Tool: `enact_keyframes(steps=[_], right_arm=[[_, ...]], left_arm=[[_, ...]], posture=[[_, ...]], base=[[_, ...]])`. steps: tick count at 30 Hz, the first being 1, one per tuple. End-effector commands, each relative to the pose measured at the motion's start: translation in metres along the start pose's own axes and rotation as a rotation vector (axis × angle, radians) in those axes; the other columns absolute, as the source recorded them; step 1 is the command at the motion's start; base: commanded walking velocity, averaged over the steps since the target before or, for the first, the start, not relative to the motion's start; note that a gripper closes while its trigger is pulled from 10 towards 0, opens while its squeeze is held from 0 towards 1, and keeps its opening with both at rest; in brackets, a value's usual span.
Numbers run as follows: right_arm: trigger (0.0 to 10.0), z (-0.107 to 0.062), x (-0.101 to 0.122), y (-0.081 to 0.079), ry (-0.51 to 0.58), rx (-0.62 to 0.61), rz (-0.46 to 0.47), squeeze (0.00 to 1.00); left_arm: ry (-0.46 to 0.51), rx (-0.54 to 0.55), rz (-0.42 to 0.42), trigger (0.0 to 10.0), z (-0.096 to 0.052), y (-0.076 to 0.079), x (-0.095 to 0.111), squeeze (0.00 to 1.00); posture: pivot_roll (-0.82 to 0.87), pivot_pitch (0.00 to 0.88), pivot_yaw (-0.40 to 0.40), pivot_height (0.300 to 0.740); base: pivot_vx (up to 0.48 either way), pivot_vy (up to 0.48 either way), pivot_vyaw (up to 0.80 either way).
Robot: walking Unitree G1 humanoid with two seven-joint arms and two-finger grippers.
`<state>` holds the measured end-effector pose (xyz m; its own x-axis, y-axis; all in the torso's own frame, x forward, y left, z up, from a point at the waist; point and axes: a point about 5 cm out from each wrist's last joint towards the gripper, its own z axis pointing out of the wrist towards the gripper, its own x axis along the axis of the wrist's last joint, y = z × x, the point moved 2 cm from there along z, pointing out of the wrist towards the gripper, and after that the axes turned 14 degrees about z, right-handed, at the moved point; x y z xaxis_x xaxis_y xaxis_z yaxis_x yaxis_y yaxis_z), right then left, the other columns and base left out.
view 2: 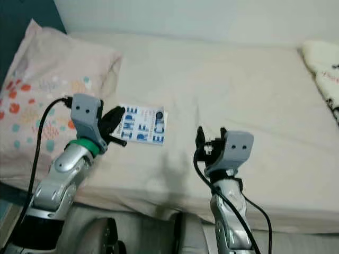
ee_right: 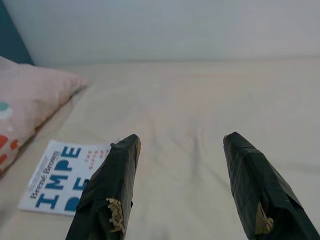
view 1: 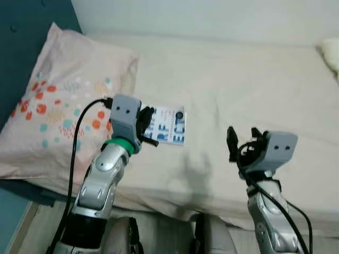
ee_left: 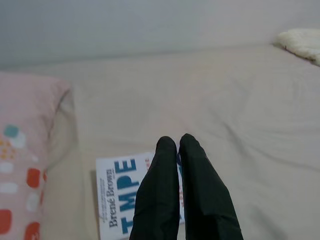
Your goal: Clean up the room
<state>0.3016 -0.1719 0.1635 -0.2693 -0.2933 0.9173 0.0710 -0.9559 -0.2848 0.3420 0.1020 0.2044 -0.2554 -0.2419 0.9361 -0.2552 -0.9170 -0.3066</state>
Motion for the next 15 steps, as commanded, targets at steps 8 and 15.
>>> enact_keyframes(steps=[8, 15], right_arm=[[10.0, 0.000, -0.005, 0.004, 0.001, -0.009, -0.021, 0.00], [10.0, 0.002, -0.004, 0.007, 0.007, -0.013, -0.022, 0.00]], left_arm=[[-0.030, 0.000, 0.009, 10.0, 0.000, 0.007, -0.011, 0.00], [-0.058, 0.009, 0.000, 10.0, 0.001, 0.009, -0.018, 0.00]], posture=[[-0.10, 0.090, 0.039, 0.697], [-0.10, 0.084, 0.033, 0.722]], base=[[0.000, 0.000, 0.00], [0.000, 0.000, 0.00]])
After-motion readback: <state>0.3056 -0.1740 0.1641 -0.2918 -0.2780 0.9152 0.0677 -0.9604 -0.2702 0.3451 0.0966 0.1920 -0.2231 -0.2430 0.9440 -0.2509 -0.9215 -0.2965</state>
